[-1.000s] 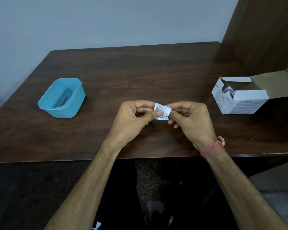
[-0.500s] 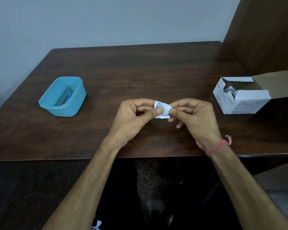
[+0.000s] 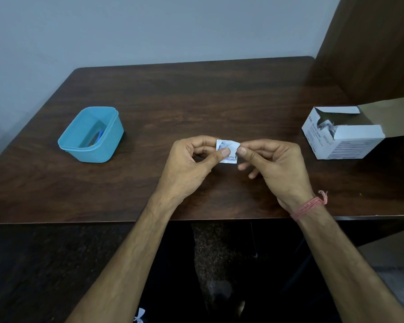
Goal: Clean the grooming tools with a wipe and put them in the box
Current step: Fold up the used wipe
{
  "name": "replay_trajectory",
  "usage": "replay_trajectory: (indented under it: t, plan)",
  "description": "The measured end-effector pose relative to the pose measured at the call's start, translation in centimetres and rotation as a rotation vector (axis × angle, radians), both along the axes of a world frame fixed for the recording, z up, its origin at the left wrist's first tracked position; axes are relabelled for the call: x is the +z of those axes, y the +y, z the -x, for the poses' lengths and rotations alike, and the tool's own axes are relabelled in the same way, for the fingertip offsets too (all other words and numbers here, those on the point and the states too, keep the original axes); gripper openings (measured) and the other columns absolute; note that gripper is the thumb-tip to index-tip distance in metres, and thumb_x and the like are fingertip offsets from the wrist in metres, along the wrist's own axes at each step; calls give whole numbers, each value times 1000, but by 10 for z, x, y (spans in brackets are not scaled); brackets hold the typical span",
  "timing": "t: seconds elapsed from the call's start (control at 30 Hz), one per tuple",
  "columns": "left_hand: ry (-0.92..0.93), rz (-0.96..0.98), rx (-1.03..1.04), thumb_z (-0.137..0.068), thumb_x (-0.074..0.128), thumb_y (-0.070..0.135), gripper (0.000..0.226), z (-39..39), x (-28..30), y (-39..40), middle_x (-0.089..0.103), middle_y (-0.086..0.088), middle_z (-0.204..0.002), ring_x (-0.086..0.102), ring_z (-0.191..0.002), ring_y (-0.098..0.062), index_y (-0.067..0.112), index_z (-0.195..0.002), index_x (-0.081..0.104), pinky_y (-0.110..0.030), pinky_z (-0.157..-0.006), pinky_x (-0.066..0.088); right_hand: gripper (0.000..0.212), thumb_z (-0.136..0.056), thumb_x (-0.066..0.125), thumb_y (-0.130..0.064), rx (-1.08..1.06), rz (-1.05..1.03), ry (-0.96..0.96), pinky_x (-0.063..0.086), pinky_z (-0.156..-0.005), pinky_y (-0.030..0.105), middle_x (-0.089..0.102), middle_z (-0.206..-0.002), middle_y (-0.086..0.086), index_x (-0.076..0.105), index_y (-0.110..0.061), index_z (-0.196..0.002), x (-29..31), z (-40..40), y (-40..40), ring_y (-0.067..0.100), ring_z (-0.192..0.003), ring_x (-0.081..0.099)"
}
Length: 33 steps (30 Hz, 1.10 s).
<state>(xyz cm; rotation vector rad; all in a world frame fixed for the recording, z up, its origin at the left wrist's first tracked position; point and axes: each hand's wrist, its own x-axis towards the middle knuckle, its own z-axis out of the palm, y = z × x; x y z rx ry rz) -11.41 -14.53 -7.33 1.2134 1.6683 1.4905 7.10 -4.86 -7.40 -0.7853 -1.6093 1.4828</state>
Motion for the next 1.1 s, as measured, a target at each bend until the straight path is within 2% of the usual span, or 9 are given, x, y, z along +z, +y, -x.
replay_trajectory:
  t: [0.07, 0.17, 0.3, 0.37, 0.5, 0.6, 0.73, 0.97, 1.1]
  plan:
    - [7, 7, 24, -99, 86, 27, 10, 0, 0, 1, 87, 3, -96, 78, -90, -37, 26, -109, 86, -36, -75, 58, 14, -98, 80, -27, 30, 1, 9, 57, -56, 23, 85, -95, 5, 84, -16, -107, 2, 1, -1, 18, -74, 79]
    - [44, 31, -6, -99, 86, 31, 12, 2, 0, -1, 86, 4, -93, 78, -83, -14, 27, -111, 85, -39, -79, 58, 36, -80, 90, -45, 39, -28, -81, 57, -59, 24, 85, -94, 4, 86, -20, -106, 1, 2, -2, 20, -78, 79]
    - [43, 6, -28, -98, 87, 29, 31, 1, 2, -1, 85, 3, -90, 73, -82, -6, 32, -126, 76, -40, -87, 57, 10, -88, 92, -25, -14, -45, -80, 56, -58, 28, 83, -86, 8, 85, -20, -92, -6, 2, 2, 20, -73, 77]
    - [46, -5, -16, -97, 88, 31, 41, 0, 2, 0, 85, 3, -92, 73, -83, -6, 38, -131, 67, -45, -94, 57, 7, -91, 91, -21, -23, -45, -74, 56, -57, 26, 82, -83, 9, 84, -20, -90, -7, 2, 3, 19, -72, 76]
    - [37, 14, -22, -99, 87, 28, 45, 0, 0, -1, 86, 0, -95, 75, -87, -13, 24, -128, 53, -58, -95, 60, 12, -97, 86, -20, 7, -60, -63, 56, -59, 29, 83, -89, 7, 82, -22, -108, -7, 3, 3, 17, -74, 75]
    - [63, 12, -49, -101, 84, 20, 45, 0, -1, -1, 87, 2, -97, 72, -80, -9, 23, -112, 41, -44, -87, 55, 31, -99, 84, -16, -1, -101, -62, 57, -62, 33, 81, -86, 5, 71, -27, -125, -9, 2, 3, 20, -75, 72]
    - [118, 27, -21, -99, 86, 21, 52, -1, -1, 0, 85, -1, -90, 65, -71, -8, 24, -103, 35, -36, -82, 50, 37, -97, 85, -16, -30, -131, -84, 54, -69, 37, 80, -85, 2, 59, -30, -120, -12, 2, 4, 13, -70, 64]
    - [98, 65, 6, -99, 86, 22, 37, -6, 9, -2, 86, 2, -90, 66, -67, -6, 19, -105, 50, -44, -72, 53, 23, -95, 88, -23, -38, -168, -108, 62, -68, 46, 81, -92, -3, 71, -29, -109, -8, 2, 0, 23, -77, 75]
    - [28, 71, 17, -98, 87, 23, 35, -19, 24, -5, 86, 1, -93, 76, -81, -31, 22, -116, 57, -51, -75, 63, 22, -96, 88, -19, -74, -87, -51, 60, -59, 37, 82, -96, -1, 75, -24, -113, 1, -5, -8, 18, -80, 77]
